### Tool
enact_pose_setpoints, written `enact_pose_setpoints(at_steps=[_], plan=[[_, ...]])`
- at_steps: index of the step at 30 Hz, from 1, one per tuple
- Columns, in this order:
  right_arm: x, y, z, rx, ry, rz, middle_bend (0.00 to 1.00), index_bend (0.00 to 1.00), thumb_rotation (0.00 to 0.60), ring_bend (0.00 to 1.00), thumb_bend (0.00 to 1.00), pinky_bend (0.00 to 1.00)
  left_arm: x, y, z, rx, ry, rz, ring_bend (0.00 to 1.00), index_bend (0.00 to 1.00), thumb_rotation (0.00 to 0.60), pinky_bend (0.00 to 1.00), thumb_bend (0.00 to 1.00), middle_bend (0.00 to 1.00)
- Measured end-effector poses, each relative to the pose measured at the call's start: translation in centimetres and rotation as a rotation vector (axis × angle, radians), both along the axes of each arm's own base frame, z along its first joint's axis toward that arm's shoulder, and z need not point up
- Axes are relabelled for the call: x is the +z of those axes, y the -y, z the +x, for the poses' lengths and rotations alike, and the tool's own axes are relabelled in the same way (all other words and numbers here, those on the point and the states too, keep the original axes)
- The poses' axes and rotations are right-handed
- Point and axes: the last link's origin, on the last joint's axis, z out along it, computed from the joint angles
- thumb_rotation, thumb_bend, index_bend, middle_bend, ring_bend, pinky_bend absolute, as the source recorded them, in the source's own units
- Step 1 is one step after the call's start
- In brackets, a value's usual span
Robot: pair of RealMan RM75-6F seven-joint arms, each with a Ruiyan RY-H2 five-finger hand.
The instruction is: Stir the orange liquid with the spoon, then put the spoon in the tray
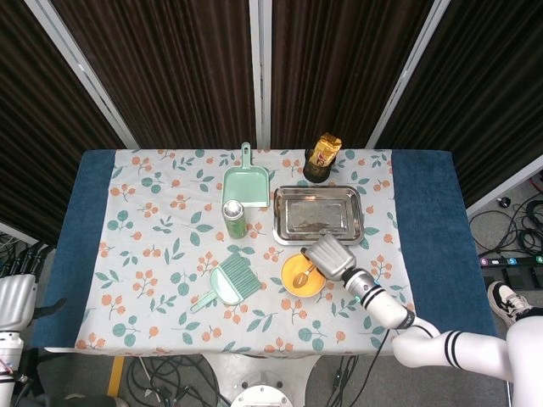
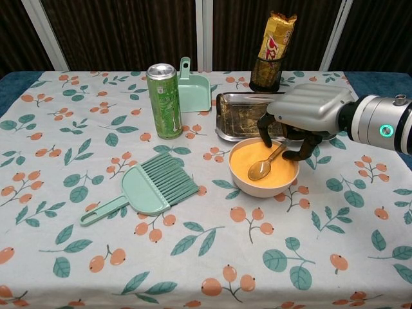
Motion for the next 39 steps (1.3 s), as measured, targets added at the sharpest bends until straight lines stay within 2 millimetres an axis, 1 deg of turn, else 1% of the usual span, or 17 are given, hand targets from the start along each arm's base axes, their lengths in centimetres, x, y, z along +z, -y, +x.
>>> enact_pose_setpoints(at_steps=[9,19,24,31,39], plan=[[-0.1,0.0,0.1,0.004,-0.005,0.002,0.97,0.48,0.6,1.0,0.3,1.0,0.0,0.0,-0.2,0.003,0.004,0.0,0.12,0.16,0.6,0.18,0.0,0.16],[-0.5,0.1,0.3,0.011,-0.016,-0.002,0.97,0.56,0.6,1.0,0.34,1.0,0.0,0.1,-0.4,0.007,0.007,0.004,0.12,0.16,0.6,0.18,0.0,0.16],[-0.2,0.2,0.7,0.032,-0.017,-0.016,0.97,0.6,0.6,1.0,0.36,1.0,0.0,0.2,-0.4,0.005,0.006,0.005,0.12,0.16,0.6,0.18,0.0,0.16],[0.9,0.7,1.4,0.122,-0.078,-0.064,0.98,0.66,0.6,1.0,0.41,1.0,0.1,0.1,0.0,-0.01,0.004,0.006,0.12,0.16,0.6,0.18,0.0,0.16],[1.8,1.7,3.0,0.305,-0.253,-0.132,0.98,0.72,0.6,1.0,0.5,1.0,0.2,0.2,0.2,-0.011,0.004,0.004,0.12,0.16,0.6,0.18,0.0,0.16]])
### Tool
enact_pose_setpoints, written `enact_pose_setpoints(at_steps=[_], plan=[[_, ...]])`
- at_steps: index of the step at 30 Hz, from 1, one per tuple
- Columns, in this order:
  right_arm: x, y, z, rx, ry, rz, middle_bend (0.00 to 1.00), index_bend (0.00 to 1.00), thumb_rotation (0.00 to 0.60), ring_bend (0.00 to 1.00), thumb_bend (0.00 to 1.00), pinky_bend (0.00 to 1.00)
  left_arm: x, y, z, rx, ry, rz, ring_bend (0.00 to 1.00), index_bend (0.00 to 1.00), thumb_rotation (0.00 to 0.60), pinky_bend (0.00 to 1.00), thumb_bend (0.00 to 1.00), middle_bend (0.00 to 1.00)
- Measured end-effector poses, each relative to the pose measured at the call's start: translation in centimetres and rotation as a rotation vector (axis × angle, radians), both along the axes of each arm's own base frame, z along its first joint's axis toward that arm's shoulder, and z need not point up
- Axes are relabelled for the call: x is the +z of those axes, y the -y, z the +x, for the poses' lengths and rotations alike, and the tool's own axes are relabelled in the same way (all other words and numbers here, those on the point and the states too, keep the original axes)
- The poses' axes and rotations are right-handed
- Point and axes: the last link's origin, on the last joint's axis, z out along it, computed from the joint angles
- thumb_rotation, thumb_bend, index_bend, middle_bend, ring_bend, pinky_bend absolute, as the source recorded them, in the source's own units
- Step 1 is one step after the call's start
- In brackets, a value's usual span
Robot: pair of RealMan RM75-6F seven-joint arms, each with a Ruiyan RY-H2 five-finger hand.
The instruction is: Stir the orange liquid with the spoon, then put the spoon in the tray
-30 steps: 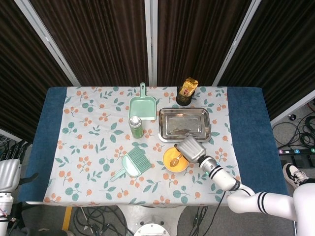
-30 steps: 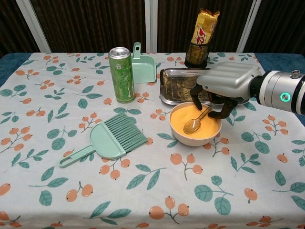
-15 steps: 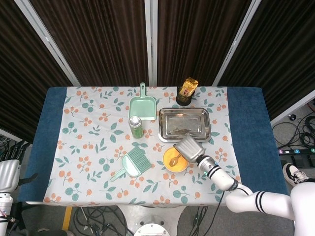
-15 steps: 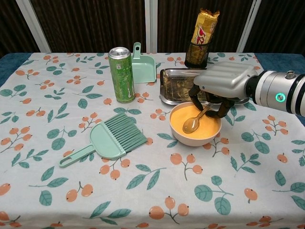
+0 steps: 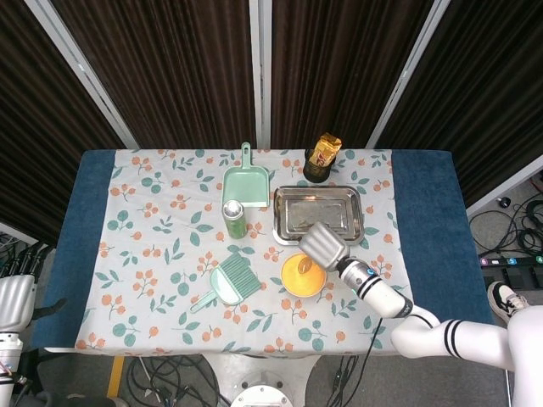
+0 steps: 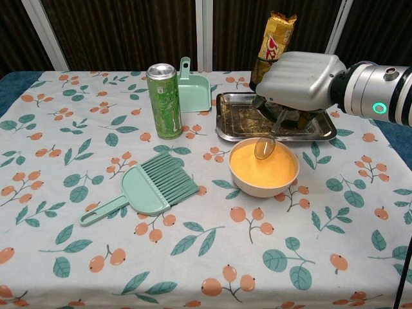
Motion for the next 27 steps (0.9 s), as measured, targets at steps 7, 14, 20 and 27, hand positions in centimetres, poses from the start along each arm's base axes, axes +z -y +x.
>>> enact_pose_setpoints(at_steps=[7,14,20,27], plan=[[-0.7,0.3,0.9,0.19,-0.188,-0.065,0.98,0.76,0.6,1.0,0.52,1.0,0.0,0.3,-0.2,0.009,0.005,0.001,0.12,0.16,0.6,0.18,0.0,0.16],[-3.5,-1.3,0.8,0.334,-0.298,-0.048,0.98,0.78,0.6,1.0,0.52,1.0,-0.2,0.5,-0.4,0.014,0.01,-0.004,0.12,0.16,0.6,0.18,0.0,0.16],[-4.0,-2.4,0.8,0.316,-0.253,-0.011,0.98,0.79,0.6,1.0,0.53,1.0,-0.2,0.7,-0.6,0.02,0.012,-0.005,0.12,0.16,0.6,0.18,0.0,0.16],[-3.3,-2.9,1.1,0.234,-0.137,0.017,0.98,0.8,0.6,1.0,0.53,1.0,-0.3,0.6,-0.5,0.017,0.011,-0.01,0.12,0.16,0.6,0.18,0.0,0.16]])
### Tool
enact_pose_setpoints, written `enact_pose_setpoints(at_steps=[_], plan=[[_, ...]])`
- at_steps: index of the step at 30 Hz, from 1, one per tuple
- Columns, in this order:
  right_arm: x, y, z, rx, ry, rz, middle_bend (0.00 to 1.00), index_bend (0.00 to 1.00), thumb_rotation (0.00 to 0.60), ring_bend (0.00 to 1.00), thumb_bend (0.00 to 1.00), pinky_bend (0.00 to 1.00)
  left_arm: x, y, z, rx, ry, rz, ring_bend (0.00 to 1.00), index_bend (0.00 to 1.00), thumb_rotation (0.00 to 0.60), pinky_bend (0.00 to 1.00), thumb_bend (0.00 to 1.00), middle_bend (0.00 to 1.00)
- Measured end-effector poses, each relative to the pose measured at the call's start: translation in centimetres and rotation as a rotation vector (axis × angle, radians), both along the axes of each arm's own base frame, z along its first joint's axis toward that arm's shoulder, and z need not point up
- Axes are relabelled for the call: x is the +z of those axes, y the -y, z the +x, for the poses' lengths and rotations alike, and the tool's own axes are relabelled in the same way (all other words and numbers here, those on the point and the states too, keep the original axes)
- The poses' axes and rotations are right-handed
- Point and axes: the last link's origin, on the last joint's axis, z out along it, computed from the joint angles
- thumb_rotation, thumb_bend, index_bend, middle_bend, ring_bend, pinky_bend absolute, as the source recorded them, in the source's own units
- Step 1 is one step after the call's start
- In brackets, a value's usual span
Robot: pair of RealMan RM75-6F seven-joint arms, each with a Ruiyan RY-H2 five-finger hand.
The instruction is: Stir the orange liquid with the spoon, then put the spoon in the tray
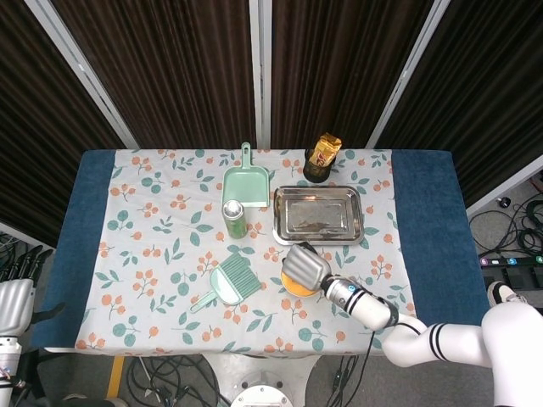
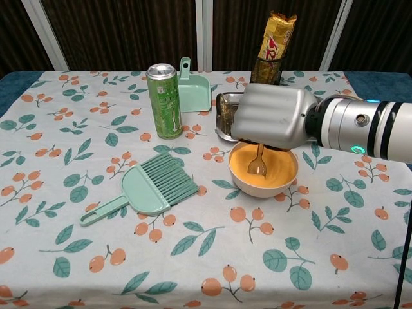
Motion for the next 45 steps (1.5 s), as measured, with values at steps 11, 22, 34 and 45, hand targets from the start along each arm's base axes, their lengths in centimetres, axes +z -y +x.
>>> enact_pose_setpoints(at_steps=[11,22,34,45], plan=[[3.1,2.2,-0.1,-0.072,0.068,-0.054,0.98,0.81,0.6,1.0,0.53,1.0,0.1,-0.4,0.6,-0.017,-0.011,-0.004,0.12,0.16,0.6,0.18,0.0,0.16],[2.6,2.9,0.2,0.143,-0.157,-0.144,0.99,0.81,0.6,1.0,0.53,1.0,0.0,-0.3,0.7,-0.015,-0.011,-0.01,0.12,0.16,0.6,0.18,0.0,0.16],[-0.9,-0.3,0.1,0.34,-0.31,-0.091,1.0,0.84,0.6,1.0,0.54,1.0,0.0,-0.2,0.3,-0.003,-0.003,-0.011,0.12,0.16,0.6,0.18,0.0,0.16],[-0.3,-1.2,-0.3,0.182,-0.15,-0.04,1.0,0.87,0.6,1.0,0.55,1.0,-0.1,-0.2,0.3,-0.008,-0.004,-0.014,0.12,0.16,0.6,0.18,0.0,0.16]])
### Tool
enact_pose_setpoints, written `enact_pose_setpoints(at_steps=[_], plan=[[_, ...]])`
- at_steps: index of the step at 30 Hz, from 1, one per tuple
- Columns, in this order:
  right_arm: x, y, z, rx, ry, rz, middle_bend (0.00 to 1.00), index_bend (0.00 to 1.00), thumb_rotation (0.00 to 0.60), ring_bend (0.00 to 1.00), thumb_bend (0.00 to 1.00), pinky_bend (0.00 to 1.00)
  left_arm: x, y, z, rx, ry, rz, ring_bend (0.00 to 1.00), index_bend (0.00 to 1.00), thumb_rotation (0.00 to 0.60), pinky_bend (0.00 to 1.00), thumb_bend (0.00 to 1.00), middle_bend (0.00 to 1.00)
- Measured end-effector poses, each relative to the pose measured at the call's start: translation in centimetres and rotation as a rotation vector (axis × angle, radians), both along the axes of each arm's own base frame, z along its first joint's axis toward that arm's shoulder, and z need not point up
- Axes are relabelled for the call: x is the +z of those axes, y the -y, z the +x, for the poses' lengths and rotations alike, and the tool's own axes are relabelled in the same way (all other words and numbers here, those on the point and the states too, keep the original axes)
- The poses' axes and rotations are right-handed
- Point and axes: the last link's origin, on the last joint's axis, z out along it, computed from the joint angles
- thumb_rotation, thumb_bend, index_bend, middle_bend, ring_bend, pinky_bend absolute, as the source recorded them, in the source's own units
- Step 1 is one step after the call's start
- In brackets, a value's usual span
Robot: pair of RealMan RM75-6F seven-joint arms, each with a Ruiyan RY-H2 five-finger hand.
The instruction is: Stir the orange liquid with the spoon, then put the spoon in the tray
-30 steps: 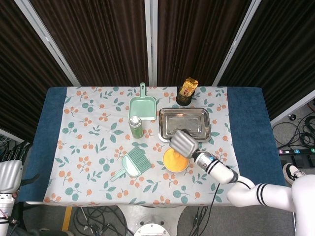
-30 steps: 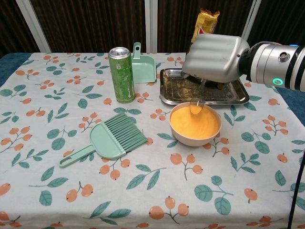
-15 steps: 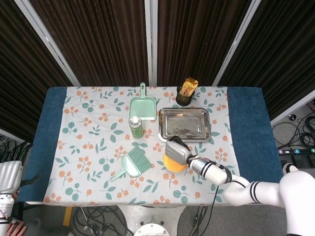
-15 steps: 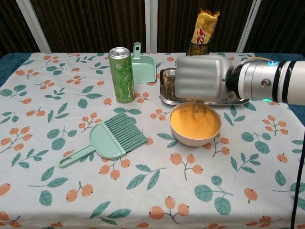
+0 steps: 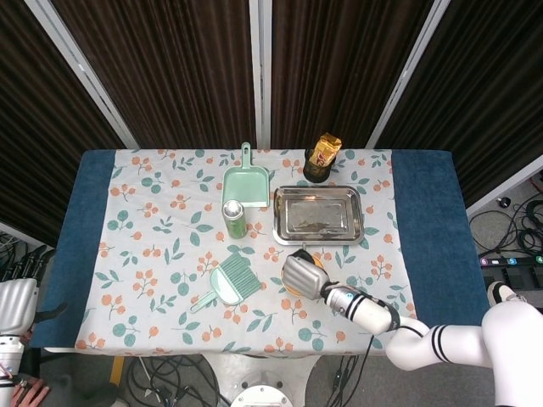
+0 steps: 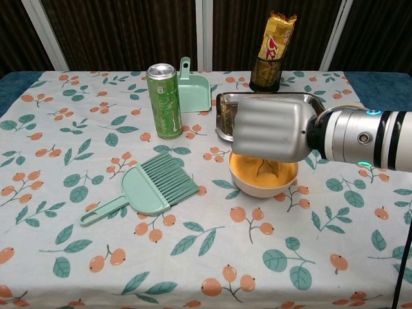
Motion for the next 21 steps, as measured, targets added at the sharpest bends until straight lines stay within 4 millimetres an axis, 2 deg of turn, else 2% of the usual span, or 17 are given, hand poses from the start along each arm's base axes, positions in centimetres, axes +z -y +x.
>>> enact_pose_setpoints(at_steps=[12,16,21], plan=[[2.7,2.3,-0.8,-0.34,0.267,0.026,1.0,0.87,0.6,1.0,0.57,1.0,0.2,-0.2,0.8,-0.016,-0.015,-0.002,0.12,0.16,0.6,0.18,0.0,0.16],[3.6,3.0,-0.9,-0.379,0.318,0.016,1.0,0.87,0.6,1.0,0.57,1.0,0.3,-0.3,1.2,-0.024,-0.024,-0.001,0.12,0.16,0.6,0.18,0.0,0.16],[3.9,3.2,-0.7,-0.344,0.316,0.004,1.0,0.87,0.6,1.0,0.57,1.0,0.4,-0.5,1.5,-0.029,-0.028,0.0,0.12,0.16,0.6,0.18,0.0,0.16]])
